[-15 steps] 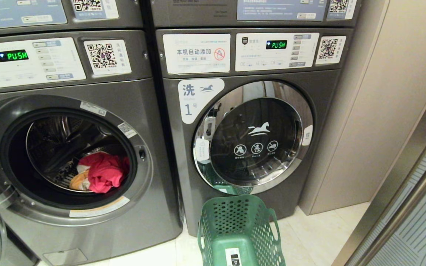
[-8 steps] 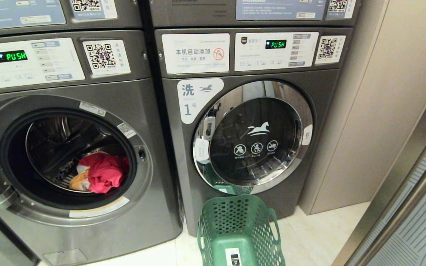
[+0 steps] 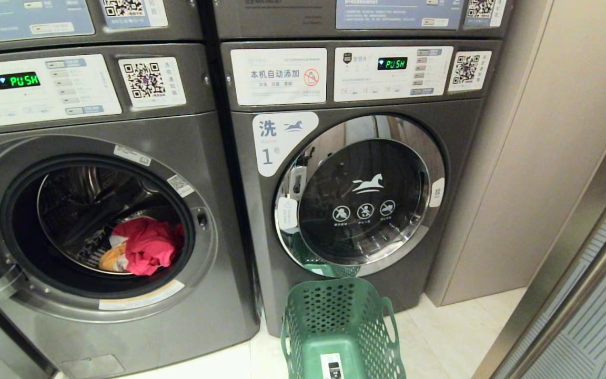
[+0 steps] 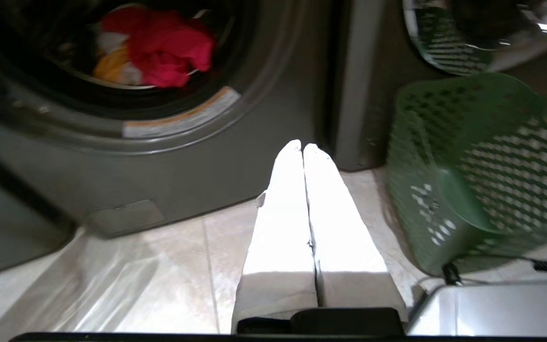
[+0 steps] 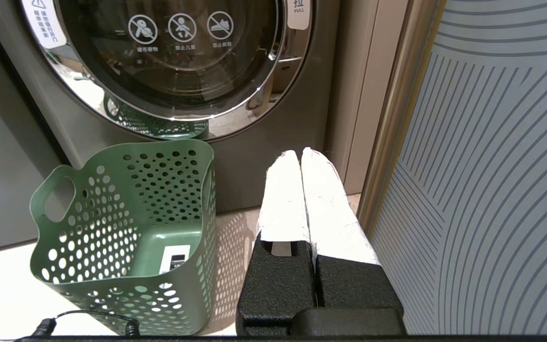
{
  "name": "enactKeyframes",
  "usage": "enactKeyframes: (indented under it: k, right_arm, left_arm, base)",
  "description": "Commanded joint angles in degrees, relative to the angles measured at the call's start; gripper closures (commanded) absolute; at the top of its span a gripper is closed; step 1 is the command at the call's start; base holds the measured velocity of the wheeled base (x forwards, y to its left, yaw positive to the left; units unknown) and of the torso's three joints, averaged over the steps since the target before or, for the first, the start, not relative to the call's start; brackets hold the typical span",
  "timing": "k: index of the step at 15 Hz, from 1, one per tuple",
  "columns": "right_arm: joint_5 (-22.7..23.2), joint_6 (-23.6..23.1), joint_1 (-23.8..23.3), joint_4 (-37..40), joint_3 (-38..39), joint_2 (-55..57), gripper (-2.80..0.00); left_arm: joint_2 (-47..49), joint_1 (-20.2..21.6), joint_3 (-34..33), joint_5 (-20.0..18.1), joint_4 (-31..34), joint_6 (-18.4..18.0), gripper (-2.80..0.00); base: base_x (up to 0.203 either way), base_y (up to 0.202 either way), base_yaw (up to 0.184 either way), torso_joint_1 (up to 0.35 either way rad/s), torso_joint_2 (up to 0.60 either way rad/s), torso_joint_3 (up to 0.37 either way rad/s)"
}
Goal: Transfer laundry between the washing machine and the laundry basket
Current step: Pick a cloth and place it into the basket
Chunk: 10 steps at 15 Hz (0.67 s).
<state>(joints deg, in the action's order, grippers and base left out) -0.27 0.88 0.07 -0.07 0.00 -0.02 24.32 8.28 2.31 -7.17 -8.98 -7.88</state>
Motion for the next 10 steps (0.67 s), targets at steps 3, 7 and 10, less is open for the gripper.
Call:
enactKeyframes:
  k: [3,7,10]
  right_arm:
    - [0.0,0.0,0.0,0.0,0.0,0.0,0.00]
    - [0.0,0.0,0.0,0.0,0.0,0.0,0.00]
    - [0.0,0.0,0.0,0.0,0.0,0.0,0.00]
  left_arm:
    - [-11.7,-7.7,-2.1,0.7,2.3,-1.7,0.00]
    - [-24.7,-8.1,-2.2,2.8,6.4,-3.8,0.00]
    - [-24.3,-8.2,-2.2,4.6,9.0,0.5,0.00]
  base:
    - [0.000,0.000,0.000,0.000,0.00,0.000]
    - [0.000,0.000,0.000,0.000,0.00,0.000]
    - [0.000,0.000,0.000,0.000,0.00,0.000]
